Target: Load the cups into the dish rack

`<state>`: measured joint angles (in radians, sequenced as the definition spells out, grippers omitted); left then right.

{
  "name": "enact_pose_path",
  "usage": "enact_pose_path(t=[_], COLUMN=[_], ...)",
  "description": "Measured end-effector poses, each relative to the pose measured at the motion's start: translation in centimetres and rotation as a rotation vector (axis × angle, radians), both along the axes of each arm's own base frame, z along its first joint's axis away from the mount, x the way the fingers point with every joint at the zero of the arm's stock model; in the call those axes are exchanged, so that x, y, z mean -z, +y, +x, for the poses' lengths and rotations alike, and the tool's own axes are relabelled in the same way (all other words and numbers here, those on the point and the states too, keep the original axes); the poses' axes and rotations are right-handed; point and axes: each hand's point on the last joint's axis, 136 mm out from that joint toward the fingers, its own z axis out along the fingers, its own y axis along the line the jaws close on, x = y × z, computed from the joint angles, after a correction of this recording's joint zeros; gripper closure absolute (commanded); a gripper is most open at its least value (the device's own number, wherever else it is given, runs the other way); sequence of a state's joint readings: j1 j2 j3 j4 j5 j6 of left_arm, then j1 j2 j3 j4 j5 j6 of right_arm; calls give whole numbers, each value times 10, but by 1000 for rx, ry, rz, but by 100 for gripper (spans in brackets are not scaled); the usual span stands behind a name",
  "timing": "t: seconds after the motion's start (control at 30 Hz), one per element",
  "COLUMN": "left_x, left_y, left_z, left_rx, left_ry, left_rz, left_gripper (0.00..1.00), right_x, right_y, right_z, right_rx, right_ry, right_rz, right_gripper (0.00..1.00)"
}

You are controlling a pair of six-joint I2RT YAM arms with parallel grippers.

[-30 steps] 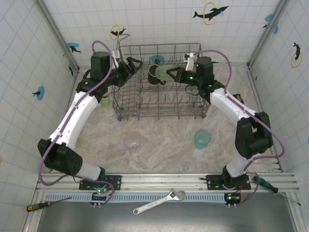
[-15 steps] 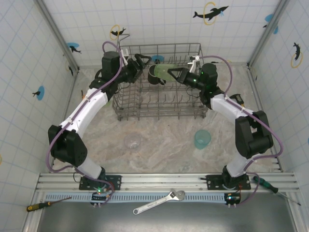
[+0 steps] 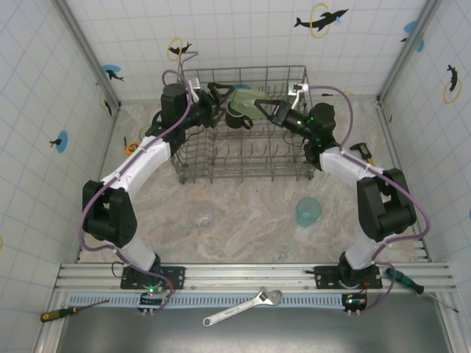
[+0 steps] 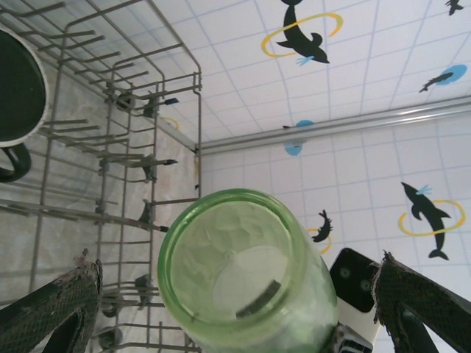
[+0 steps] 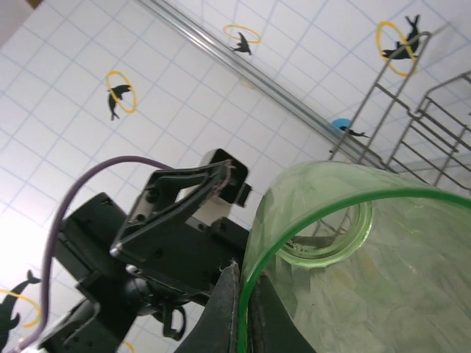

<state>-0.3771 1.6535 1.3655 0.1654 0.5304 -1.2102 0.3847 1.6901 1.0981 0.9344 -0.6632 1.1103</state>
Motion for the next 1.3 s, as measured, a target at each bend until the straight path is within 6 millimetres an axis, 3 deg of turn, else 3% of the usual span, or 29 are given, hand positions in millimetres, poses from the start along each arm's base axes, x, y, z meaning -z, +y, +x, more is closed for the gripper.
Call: enact_pose_path(t=[0.23,0.37,0.53,0.7,0.8,0.9,0.97,1.0,1.17,1.3], left_x=[-1,-2,-1,4,6,7,7,7,6,5], left_y=[-4,-5,-6,-15,-13,-11,-11,-11,-16,-22], left_z=[0,0,0,-6,-4,-2,-2,-2,-5,-9], left_rx=[14,17,18,39,27,12,7,7,27,46], left_ry=[4,8,16,26,30,30,28,28,18,5], left_rz=[-36,-49,-66,-73,-81,-88,-88,-89,-90,-78], left_gripper=[2,4,19,24,42,69,98,100,100,100], right_x=[-12,-4,1,-1,0,2,2,2,4,9], right_y=[6,15,22,23,24,25,26,26,26,22], right_z=[-9,-11,-13,-13,-11,-9,-9,-9,-8,-5], right_rx=[-37,-64,-81,-85,-88,-94,-97,-98,-94,-77], right_ry=[-31,-10,-1,-6,1,6,8,8,5,12], right_rz=[43,44,45,53,59,62,63,63,54,25], right_gripper=[100,100,100,100,100,100,100,99,64,48])
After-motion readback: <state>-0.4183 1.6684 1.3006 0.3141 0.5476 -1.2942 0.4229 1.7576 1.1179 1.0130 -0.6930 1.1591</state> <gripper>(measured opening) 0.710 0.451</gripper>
